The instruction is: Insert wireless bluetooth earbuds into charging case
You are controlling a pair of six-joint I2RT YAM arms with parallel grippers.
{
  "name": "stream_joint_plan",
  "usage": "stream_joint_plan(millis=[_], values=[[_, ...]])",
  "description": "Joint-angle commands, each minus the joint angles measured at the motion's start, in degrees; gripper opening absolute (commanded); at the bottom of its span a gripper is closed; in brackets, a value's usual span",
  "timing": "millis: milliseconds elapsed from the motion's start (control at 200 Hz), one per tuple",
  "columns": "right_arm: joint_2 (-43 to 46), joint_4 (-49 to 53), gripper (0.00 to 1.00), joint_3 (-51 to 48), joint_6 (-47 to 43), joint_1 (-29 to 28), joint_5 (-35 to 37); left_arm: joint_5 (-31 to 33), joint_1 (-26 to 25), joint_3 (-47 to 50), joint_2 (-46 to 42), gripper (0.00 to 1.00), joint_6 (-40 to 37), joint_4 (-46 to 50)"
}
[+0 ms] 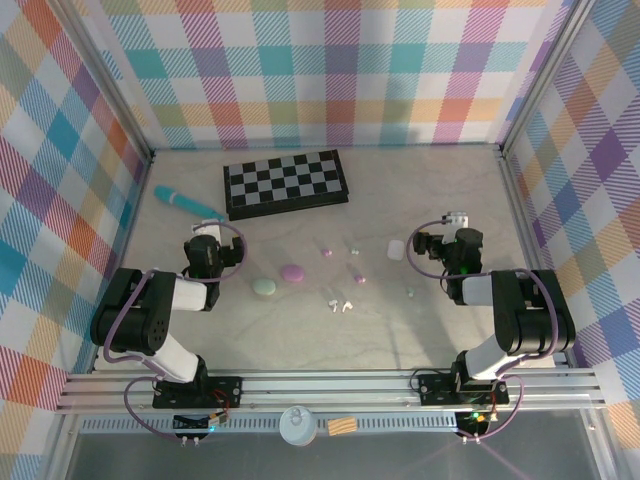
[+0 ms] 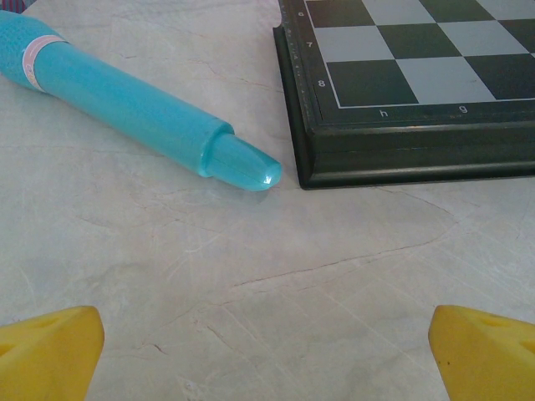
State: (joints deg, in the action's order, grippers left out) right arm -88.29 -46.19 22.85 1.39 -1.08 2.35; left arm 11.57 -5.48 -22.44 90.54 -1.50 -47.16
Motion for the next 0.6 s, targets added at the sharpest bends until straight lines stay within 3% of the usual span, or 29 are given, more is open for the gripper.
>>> stream_joint_plan(millis=[0, 220, 395, 530, 600], values=[[2.74, 2.13, 0.99, 1.58, -0.38, 0.29, -0.82, -0.81, 0.12, -1.55, -2.54, 1.00, 0.11, 0.48], [11.98, 14.80, 0.99, 4.40, 0.89, 0.12, 1.46, 3.32, -2.44, -5.54, -12.37, 1.00, -1.70, 14.39], [18.71, 35.28, 0.99, 12.46, 11.78, 0.19, -0.60, 4.99, -9.42, -11.44, -20.35, 1.00, -2.72, 26.02], [16.66, 49.00, 0.99, 18.90, 17.83, -0.67, -5.95, 4.02, -17.11, -15.84, -19.77, 1.00, 0.52, 28.87], [14.65, 55.75, 0.99, 22.07, 17.96, -4.41, -2.72, 3.89, -22.22, -17.67, -18.13, 1.00, 1.50, 28.98]])
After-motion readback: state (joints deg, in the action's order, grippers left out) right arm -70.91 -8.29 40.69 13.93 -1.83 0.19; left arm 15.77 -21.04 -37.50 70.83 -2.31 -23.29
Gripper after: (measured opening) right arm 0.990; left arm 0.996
